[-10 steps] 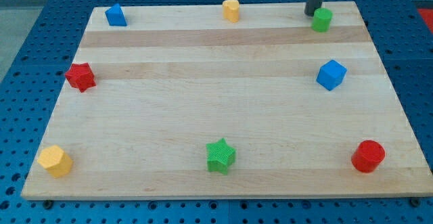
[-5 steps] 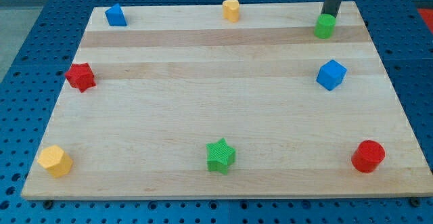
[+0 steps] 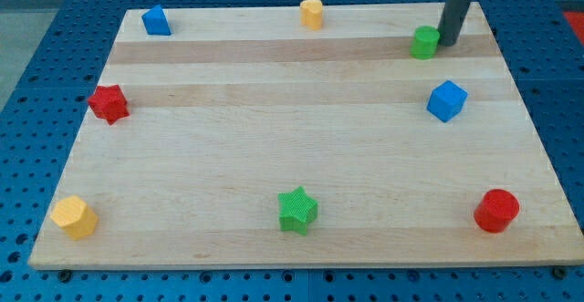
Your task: Push the green circle into the green star
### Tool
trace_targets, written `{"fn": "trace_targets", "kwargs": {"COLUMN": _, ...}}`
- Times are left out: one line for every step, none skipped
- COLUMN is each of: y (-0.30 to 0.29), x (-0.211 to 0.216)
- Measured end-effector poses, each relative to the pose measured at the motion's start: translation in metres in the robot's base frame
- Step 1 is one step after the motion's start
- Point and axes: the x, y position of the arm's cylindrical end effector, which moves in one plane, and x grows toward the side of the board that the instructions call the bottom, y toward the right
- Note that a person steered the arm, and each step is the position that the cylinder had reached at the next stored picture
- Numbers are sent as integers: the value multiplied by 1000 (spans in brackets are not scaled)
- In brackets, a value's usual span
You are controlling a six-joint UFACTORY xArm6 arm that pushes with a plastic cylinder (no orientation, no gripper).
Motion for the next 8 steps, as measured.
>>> {"fn": "trace_targets", "kwargs": {"y": -35, "x": 0}}
{"fn": "trace_targets", "kwargs": {"y": -71, "x": 4}}
{"fn": "trace_targets", "kwargs": {"y": -107, "x": 20}}
{"fn": "trace_targets", "kwargs": {"y": -138, "x": 44}}
{"fn": "trace_targets", "kwargs": {"y": -169, "x": 70}}
{"fn": "trace_targets", "kwargs": {"y": -197, "x": 98}}
{"fn": "trace_targets", "kwargs": {"y": -224, "x": 128}}
{"fn": "trace_targets", "kwargs": {"y": -249, "x": 164}}
